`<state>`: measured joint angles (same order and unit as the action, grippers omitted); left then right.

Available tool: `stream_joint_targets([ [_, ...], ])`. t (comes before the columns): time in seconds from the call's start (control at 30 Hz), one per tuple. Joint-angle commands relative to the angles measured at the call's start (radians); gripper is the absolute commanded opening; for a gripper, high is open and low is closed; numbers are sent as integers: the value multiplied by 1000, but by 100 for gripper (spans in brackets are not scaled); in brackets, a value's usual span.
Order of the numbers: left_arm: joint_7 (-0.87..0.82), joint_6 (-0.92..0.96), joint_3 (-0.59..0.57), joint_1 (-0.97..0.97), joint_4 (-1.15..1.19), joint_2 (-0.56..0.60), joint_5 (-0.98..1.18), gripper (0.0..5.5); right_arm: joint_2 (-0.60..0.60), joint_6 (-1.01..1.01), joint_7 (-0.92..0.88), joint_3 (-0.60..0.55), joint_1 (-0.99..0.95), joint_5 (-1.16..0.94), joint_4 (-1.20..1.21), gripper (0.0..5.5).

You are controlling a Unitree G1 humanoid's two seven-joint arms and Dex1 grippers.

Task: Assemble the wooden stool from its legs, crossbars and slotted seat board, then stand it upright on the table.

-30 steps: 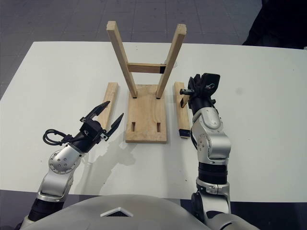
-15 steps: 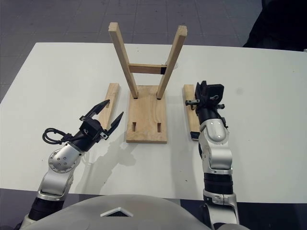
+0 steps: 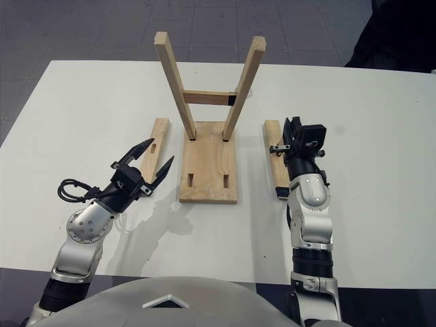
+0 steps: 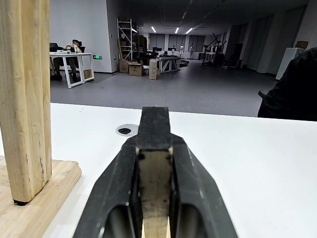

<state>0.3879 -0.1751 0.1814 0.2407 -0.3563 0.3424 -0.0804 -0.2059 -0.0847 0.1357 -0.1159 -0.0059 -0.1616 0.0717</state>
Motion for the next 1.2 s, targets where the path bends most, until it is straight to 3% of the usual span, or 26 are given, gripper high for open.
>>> stream_joint_targets([
  [0.03, 9, 14, -7, -15, 11, 9, 5, 284, 15, -56, -8, -5, 52, 3, -56, 42],
  [0.6, 15, 7, -6, -10, 12, 15, 6, 284, 29, -86, -20, 1, 14, -2, 65, 42],
  [0.7, 13, 8, -5, -9, 11, 15, 5, 284, 30, -86, -15, 1, 15, -2, 73, 117],
  [0.97, 11, 5, -7, 0, 11, 15, 6, 284, 24, -89, -10, 7, 14, 13, 95, 245],
  [1.2, 10, 6, -12, 7, 5, 16, 7, 284, 13, -170, -34, -8, 11, 22, 214, 245],
])
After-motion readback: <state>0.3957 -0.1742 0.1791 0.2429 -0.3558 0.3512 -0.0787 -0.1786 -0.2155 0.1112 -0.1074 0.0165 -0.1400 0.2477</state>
